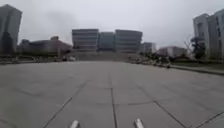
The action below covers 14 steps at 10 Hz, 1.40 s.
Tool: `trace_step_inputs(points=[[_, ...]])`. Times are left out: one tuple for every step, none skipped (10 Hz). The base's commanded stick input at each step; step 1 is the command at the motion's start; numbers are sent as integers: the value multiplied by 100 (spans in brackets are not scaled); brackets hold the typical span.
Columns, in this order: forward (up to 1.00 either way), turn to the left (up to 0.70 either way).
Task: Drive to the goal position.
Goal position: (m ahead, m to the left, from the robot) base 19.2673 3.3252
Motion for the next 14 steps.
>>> trace_step_inputs(points=[[100,0],[100,0],[100,0],[100,0],[100,0],[100,0],[100,0],[100,-12],[100,-38],[100,-39],[100,-39],[100,-39],[100,-29],[100,-4]])
